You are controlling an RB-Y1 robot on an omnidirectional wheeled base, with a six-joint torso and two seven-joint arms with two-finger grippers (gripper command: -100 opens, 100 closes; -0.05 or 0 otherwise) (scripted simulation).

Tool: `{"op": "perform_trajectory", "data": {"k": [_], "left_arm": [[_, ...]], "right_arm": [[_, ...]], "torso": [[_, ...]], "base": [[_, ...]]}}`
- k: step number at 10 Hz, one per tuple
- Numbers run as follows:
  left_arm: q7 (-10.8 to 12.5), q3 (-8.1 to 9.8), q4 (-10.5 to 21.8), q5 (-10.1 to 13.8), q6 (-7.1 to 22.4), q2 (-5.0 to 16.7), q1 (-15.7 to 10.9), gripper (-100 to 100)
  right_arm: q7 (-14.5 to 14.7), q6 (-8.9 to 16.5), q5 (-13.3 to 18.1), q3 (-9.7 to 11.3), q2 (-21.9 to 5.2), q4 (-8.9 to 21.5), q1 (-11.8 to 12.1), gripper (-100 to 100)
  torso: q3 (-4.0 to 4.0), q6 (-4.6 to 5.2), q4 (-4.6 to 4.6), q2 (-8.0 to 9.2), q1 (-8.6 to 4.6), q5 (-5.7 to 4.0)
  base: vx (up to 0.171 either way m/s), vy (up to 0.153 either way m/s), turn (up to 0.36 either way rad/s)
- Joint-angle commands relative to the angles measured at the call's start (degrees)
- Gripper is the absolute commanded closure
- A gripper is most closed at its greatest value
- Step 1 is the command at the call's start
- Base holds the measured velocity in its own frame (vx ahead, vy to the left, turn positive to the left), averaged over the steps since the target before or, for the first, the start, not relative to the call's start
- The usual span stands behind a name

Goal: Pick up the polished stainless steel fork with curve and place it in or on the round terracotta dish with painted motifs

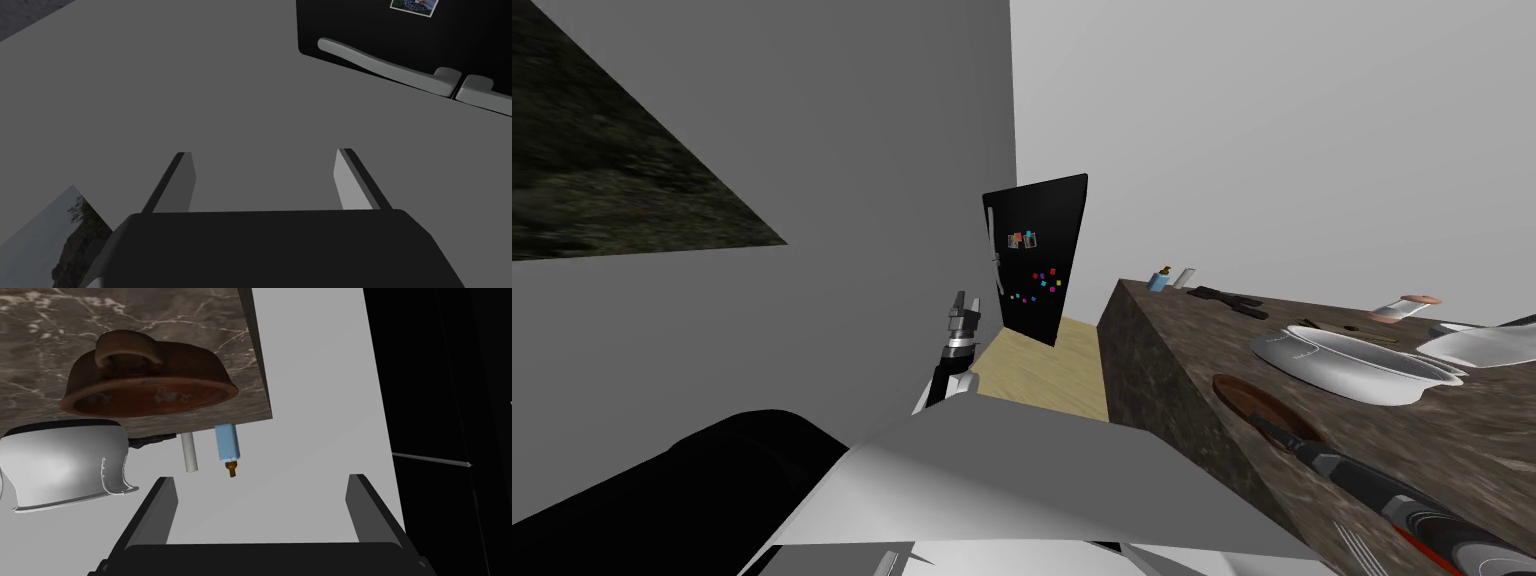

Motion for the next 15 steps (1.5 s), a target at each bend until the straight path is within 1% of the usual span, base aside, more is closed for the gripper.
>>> {"op": "perform_trajectory", "data": {"k": [1,5,9,10,11,14,15], "left_arm": [[0.0,0.0,0.0,0.0,0.0,0.0,0.0,0],[0.0,0.0,0.0,0.0,0.0,0.0,0.0,0],[0.0,0.0,0.0,0.0,0.0,0.0,0.0,0],[0.0,0.0,0.0,0.0,0.0,0.0,0.0,0],[0.0,0.0,0.0,0.0,0.0,0.0,0.0,0],[0.0,0.0,0.0,0.0,0.0,0.0,0.0,0],[0.0,0.0,0.0,0.0,0.0,0.0,0.0,0]], "right_arm": [[-0.25,-0.32,-0.19,0.7,-2.21,1.09,0.69,-100],[-0.89,-4.04,-0.36,6.17,-8.41,7.05,5.99,-100],[-1.66,-8.07,-0.61,12.05,-13.02,12.42,10.69,-100],[-1.84,-9.01,-0.67,13.41,-14.05,13.56,11.72,-100],[-1.84,-9.01,-0.67,13.41,-14.05,13.56,11.72,-100],[-2.31,-11.37,-0.84,16.83,-16.86,16.26,14.27,-100],[-2.51,-12.39,-0.93,18.29,-18.28,17.4,15.36,-100]], "torso": [[0.0,0.0,0.0,0.0,0.0,0.0],[0.03,0.02,0.01,0.06,0.02,0.01],[0.02,0.01,0.01,0.04,0.0,0.01],[0.03,0.01,0.01,0.06,0.05,0.02],[0.05,0.02,0.02,0.08,0.09,0.03],[0.09,0.01,0.04,0.15,0.12,0.03],[0.09,0.0,0.04,0.15,0.16,0.05]], "base": [[0.052,-0.006,0.002],[0.057,-0.01,-0.012],[0.067,-0.018,-0.043],[0.057,0.001,-0.045],[0.034,0.004,-0.023],[0.039,0.012,-0.032],[0.053,0.016,-0.052]]}}
